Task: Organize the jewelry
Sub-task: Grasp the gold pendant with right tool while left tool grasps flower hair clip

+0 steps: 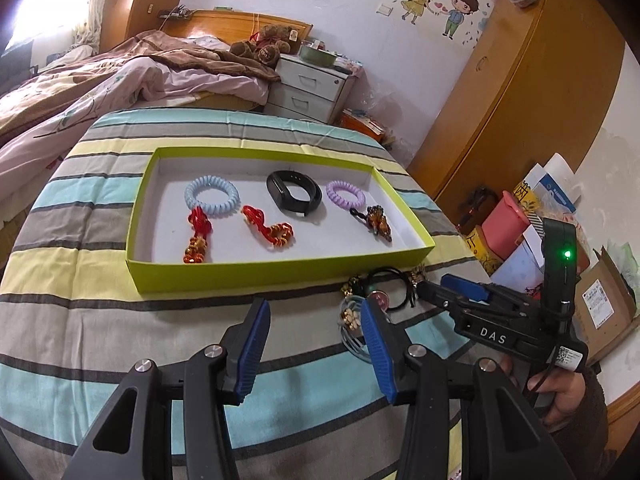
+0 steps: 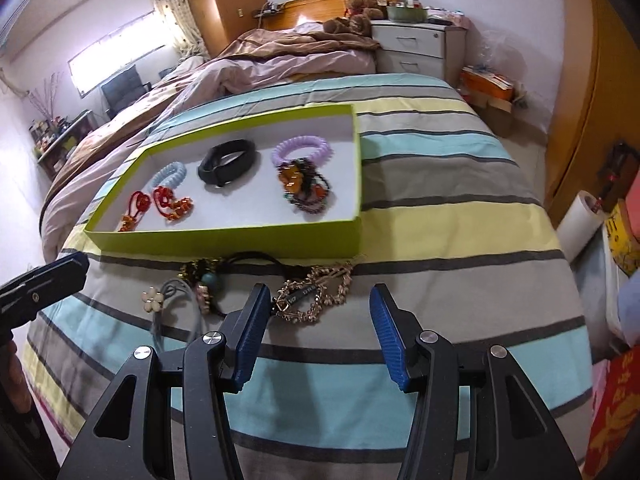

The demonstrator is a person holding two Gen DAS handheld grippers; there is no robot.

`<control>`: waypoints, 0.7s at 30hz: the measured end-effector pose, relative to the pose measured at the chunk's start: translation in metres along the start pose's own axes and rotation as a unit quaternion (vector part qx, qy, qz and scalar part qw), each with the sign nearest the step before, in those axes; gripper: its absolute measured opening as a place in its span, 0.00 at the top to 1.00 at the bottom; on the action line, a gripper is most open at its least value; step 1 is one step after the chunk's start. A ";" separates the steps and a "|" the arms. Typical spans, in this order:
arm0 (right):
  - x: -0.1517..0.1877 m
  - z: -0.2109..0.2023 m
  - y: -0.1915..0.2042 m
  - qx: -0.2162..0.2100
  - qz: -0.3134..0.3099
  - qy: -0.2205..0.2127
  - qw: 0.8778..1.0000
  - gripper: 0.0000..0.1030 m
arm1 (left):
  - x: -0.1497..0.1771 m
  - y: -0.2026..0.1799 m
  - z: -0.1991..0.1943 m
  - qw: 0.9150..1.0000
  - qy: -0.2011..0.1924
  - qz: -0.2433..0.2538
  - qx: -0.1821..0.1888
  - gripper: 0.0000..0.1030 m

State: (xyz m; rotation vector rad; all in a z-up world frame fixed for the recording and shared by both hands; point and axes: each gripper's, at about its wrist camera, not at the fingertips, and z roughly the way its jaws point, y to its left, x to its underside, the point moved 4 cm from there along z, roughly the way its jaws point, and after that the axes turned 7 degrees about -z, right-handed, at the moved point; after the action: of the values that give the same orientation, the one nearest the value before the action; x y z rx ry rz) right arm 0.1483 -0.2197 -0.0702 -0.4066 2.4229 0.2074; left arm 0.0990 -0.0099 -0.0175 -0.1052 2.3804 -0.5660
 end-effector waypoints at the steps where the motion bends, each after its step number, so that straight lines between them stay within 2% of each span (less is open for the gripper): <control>1: 0.001 -0.001 -0.002 0.007 -0.003 0.001 1.000 0.49 | 0.002 -0.002 0.001 1.000 0.003 0.002 0.001 0.54; 5: 0.006 -0.003 -0.009 0.034 -0.021 0.007 0.999 0.49 | 0.007 -0.007 0.009 1.000 0.015 0.007 0.003 0.55; 9: 0.003 -0.004 -0.010 0.014 -0.015 -0.001 1.000 0.49 | 0.012 -0.015 0.019 0.999 0.029 0.014 0.000 0.54; 18: -0.004 0.007 -0.008 0.017 -0.020 0.002 1.000 0.50 | 0.018 -0.024 0.028 0.999 0.041 0.020 -0.003 0.54; 20: -0.004 0.004 -0.008 0.016 -0.020 -0.001 1.000 0.66 | 0.019 -0.024 0.029 0.999 0.043 0.020 -0.004 0.54; 21: -0.004 0.004 -0.008 0.019 -0.020 -0.002 1.000 0.70 | 0.019 -0.024 0.030 0.999 0.044 0.020 -0.005 0.54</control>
State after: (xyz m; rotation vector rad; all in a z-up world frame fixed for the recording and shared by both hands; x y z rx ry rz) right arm 0.1559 -0.2257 -0.0712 -0.4381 2.4092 0.1447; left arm 0.1014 -0.0469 -0.0390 -0.0387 2.4653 -0.5504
